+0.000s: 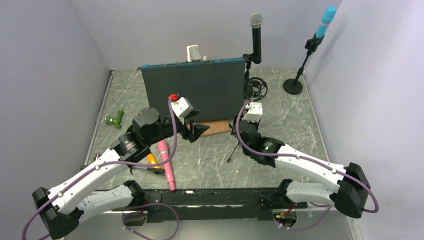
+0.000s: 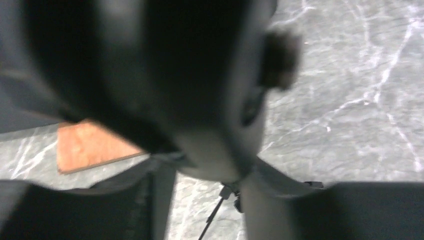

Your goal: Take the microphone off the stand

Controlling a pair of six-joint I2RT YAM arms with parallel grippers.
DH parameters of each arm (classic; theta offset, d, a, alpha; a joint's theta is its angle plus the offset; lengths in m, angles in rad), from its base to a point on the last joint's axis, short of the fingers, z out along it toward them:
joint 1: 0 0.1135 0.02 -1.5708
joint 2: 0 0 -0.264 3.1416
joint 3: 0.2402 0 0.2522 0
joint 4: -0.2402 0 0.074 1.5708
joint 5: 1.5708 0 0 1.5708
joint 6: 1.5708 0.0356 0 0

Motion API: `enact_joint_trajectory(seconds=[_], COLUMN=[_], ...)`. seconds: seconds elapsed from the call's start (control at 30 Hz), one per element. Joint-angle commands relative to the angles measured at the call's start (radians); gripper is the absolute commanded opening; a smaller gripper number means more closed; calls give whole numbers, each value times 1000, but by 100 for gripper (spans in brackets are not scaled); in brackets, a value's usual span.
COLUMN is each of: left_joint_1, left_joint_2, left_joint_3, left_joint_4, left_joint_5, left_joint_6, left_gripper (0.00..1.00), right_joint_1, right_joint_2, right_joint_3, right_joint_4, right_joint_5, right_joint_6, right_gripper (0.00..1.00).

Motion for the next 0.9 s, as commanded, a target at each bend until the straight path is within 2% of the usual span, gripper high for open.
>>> enact_joint_trajectory(seconds=[0.0,0.07,0.13,0.17,0.37,0.53,0.7,0.8,0.87], left_joint_1=[-5,-5,-6,-5,-7,-8,-10,-13,-14], left_joint_2=[8,13,15,16,11,7,15,17,20], left_joint_3=[10,14,16,16,16,12,17,17,16], left_joint_4=[17,15,16,16,22,28,23,18,20], left_joint_5=[3,10,18,21,32,28,33,21,20], left_joint_6=[6,2,0,-4,-19,-28,-30,-24,-23], left_gripper=[73,73,73,73,73,74,73,73,73], right_joint_1=[27,28,30,30,29,27,19,-66,-177], right_joint_2=[-75,-142,-204,-231,-295,-345,-354,-353,-362], right_joint_3=[-23,-58,-70,-69,-66,-137,-233,-266,-292], right_joint_4=[22,9,-31,-60,-255,-291,-233,-208,-161], right_joint_5=[-169,-226,-268,-292,-377,-425,-477,-576,-738], right_joint_6=[15,10,20,22,113,192,277,306,287], right_gripper=[67,85,98,100,100,100,100,100,99])
